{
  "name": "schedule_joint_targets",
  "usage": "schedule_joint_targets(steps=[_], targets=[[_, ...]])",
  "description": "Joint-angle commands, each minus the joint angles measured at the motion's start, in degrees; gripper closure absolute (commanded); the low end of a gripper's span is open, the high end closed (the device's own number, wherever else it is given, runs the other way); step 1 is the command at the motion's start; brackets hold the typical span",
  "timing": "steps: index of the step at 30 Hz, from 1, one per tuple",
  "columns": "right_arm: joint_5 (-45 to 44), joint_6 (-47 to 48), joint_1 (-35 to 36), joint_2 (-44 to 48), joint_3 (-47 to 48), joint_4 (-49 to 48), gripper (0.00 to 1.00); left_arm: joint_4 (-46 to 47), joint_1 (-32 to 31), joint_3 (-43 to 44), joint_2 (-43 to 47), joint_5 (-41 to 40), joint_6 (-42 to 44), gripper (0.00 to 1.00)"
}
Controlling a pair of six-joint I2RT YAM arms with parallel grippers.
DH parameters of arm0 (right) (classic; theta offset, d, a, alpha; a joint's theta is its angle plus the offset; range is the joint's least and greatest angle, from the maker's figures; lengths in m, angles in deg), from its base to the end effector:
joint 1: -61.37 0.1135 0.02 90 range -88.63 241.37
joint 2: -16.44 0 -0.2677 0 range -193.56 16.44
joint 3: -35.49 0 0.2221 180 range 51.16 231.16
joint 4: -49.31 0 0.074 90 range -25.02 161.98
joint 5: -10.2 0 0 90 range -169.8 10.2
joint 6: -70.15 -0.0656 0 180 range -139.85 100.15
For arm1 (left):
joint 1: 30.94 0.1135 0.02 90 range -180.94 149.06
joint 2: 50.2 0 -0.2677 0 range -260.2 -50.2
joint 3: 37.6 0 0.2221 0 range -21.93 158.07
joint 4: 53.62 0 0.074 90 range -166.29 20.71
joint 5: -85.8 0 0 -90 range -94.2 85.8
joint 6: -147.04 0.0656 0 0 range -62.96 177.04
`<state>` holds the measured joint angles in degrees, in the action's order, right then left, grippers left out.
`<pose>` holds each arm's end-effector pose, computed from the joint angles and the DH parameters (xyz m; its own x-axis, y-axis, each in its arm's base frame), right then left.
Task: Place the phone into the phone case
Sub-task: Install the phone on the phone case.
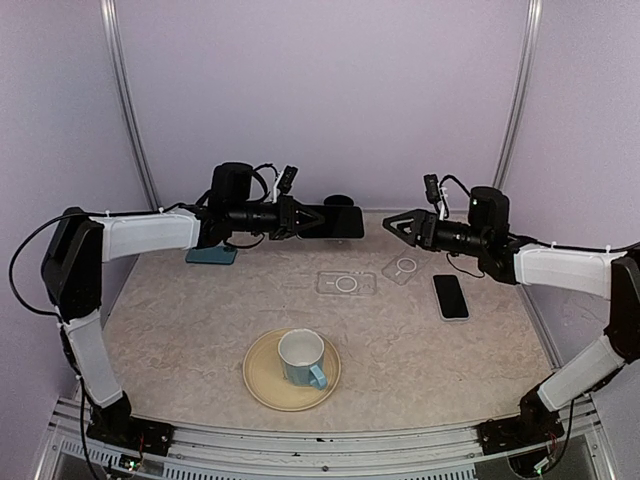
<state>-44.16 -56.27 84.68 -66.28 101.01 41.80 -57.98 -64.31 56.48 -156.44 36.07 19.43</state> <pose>0.2822 0.1632 0.2919 -0.6285 0.2546 -0.7350 -0.5915 0.4572 0.6642 0.3365 -0.2724 0.2885 -0.7601 -0.0570 -0.6473 0.5975 0.3302 -0.7307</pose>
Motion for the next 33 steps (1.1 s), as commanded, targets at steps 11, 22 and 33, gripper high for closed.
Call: schedule_joint_targets(steps=[11,22,33], targets=[[-4.8,5.4,-0.6,-8.0,2.6,7.9,0.11,-13.1,1.7,13.4,-11.3,4.7,1.0,1.00],[-5.8,7.2,-0.5,-14.2,3.4,7.4,0.11,-15.5,3.7,18.6,-18.9,10.5,-4.0,1.00],[-5.9,8.4,0.1,-21.9,7.3,8.2,0.10,-20.5,4.8,23.8,-23.9,11.9,-4.6,1.00]])
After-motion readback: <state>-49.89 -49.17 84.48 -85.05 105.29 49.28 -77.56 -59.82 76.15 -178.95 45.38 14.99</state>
